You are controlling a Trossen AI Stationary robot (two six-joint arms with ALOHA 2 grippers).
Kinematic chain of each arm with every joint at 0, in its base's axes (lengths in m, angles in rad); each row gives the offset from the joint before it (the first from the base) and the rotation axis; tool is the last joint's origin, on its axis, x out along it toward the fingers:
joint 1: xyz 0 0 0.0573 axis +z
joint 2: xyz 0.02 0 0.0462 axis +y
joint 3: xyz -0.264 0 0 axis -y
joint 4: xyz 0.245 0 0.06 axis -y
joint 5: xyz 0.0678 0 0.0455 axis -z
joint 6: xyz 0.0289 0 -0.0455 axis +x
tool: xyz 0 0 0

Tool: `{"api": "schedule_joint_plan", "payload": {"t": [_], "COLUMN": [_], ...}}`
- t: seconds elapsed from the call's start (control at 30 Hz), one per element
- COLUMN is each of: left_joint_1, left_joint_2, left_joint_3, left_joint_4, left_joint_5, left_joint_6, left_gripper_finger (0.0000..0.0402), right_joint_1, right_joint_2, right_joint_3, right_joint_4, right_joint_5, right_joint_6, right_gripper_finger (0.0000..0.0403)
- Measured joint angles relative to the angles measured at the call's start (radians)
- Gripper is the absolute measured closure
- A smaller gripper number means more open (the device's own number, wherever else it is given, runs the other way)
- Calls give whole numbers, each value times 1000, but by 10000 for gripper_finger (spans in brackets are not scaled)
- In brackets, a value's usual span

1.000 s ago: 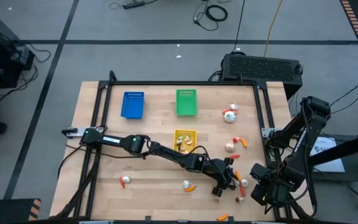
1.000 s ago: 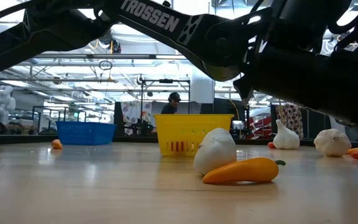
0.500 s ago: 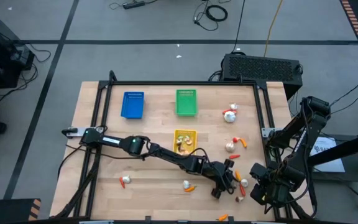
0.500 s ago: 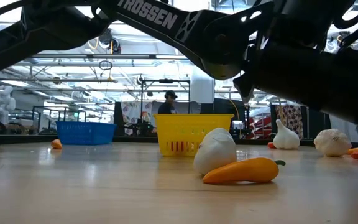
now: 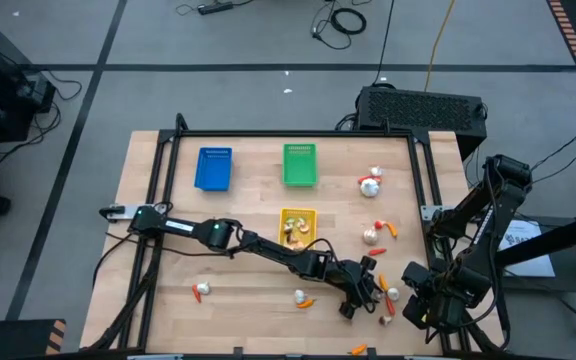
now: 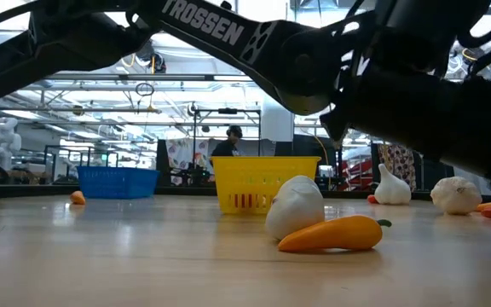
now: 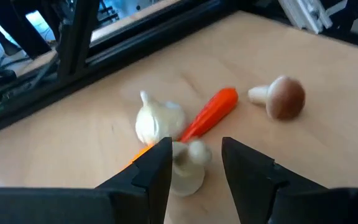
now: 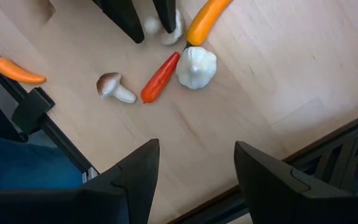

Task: Sort produce into baskets
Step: Put the brown mushroom into the yellow bin

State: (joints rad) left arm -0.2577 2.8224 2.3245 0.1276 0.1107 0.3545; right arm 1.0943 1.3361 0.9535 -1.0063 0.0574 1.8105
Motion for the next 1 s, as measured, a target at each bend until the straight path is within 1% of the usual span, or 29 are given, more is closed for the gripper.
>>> {"api": "schedule_joint_plan", "payload": {"t": [1.0], "left_joint_1": [0], "left_joint_2": [4], "left_joint_3": [0], "left_joint_4": [0], "left_joint_5": [-14], "left_joint_6": [-8], "left_gripper_finger": [254], "right_joint_1": [0], "right_joint_2": [0], "right_joint_3": [0], "right_joint_4": [-17], "right_joint_5": [3], "right_joint_6": [0], "right_gripper_finger": [204]}}
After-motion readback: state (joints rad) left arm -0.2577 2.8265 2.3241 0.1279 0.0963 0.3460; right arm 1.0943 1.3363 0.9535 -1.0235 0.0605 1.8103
